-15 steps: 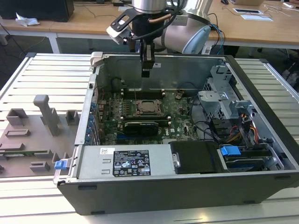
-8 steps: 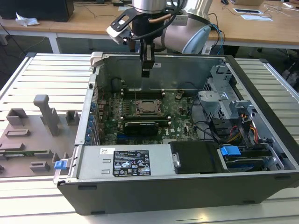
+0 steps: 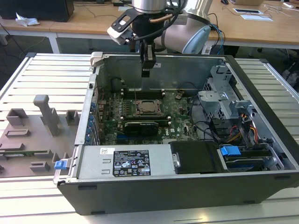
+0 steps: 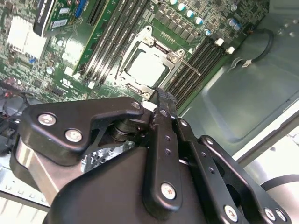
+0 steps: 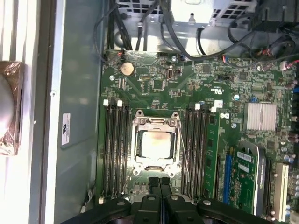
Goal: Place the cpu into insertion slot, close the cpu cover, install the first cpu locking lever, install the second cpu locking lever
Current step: 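Install the first cpu locking lever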
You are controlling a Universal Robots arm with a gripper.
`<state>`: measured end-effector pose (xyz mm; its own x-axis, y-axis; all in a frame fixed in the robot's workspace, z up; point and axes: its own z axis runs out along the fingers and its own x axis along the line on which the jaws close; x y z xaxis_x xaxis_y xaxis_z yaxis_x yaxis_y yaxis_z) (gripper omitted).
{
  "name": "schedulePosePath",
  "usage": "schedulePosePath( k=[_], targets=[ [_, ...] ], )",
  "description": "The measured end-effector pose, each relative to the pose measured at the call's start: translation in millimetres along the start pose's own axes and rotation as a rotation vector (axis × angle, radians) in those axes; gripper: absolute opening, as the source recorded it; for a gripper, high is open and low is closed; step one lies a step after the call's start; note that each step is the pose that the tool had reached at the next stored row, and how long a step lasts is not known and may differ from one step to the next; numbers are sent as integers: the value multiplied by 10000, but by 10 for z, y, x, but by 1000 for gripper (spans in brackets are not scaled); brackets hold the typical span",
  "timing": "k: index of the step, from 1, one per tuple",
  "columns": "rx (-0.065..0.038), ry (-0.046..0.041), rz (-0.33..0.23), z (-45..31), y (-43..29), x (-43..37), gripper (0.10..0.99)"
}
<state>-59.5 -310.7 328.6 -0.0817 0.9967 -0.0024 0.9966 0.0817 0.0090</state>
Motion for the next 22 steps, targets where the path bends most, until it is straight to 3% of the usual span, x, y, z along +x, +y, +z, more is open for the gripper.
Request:
schedulePosePath(
  k=[3, 8, 22],
  targets=[
    [-2, 7, -779, 0, 0, 0, 106],
    [-7, 24, -2650, 0, 0, 0, 106],
    [-13, 47, -5261, 0, 0, 0, 106]
  ],
)
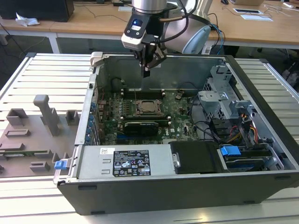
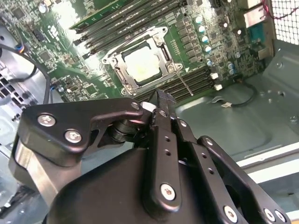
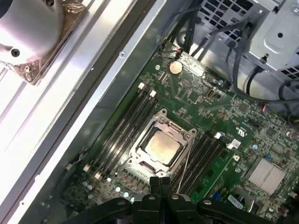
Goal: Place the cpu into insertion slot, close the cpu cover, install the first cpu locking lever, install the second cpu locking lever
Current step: 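Install the first cpu locking lever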
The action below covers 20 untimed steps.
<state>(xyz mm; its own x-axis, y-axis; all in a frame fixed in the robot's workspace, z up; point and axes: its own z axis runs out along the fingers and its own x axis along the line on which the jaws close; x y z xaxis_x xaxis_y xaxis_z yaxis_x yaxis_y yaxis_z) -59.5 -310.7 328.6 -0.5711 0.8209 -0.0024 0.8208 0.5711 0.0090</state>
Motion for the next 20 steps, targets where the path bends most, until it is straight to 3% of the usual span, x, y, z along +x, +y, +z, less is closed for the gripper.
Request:
schedulePosePath(
  k=[9, 15, 20],
  targets=[
    [-2, 10, -1090, 0, 0, 0, 106],
    [-6, 23, -2527, 0, 0, 0, 106],
    [-8, 30, -3252, 0, 0, 0, 106]
  ],
)
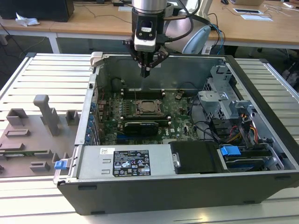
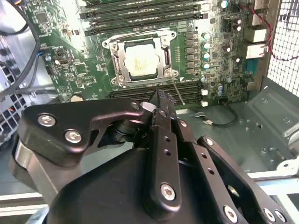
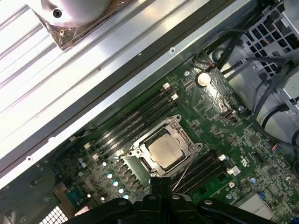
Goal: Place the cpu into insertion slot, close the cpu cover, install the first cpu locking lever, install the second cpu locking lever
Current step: 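Install the first cpu locking lever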
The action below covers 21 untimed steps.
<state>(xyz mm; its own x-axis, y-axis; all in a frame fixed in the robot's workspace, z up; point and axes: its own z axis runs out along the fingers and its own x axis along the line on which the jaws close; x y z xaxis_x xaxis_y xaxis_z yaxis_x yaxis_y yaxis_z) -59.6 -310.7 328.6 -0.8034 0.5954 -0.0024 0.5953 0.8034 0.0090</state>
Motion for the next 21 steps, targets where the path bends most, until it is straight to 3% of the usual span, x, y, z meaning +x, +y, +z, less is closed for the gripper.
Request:
schedulePosePath(
  k=[21],
  targets=[
    [-8, 29, -3208, 0, 0, 0, 106]
  ],
)
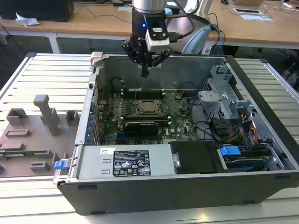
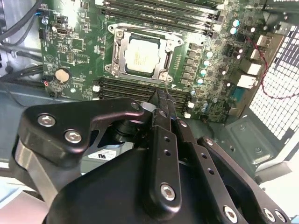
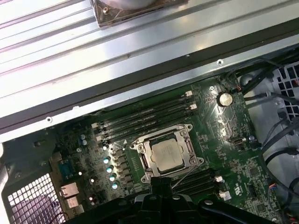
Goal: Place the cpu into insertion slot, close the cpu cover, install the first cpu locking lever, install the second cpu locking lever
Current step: 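Install the first cpu locking lever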
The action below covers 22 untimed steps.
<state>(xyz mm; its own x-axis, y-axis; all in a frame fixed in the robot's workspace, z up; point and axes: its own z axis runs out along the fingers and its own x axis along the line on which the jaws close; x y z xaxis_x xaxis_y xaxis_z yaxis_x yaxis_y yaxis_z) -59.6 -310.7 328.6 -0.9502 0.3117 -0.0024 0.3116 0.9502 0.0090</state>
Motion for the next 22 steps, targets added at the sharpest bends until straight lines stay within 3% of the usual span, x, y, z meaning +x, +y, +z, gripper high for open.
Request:
schedulePosePath(
  k=[22],
  targets=[
    [-6, 20, -2227, 0, 0, 0, 106]
  ],
)
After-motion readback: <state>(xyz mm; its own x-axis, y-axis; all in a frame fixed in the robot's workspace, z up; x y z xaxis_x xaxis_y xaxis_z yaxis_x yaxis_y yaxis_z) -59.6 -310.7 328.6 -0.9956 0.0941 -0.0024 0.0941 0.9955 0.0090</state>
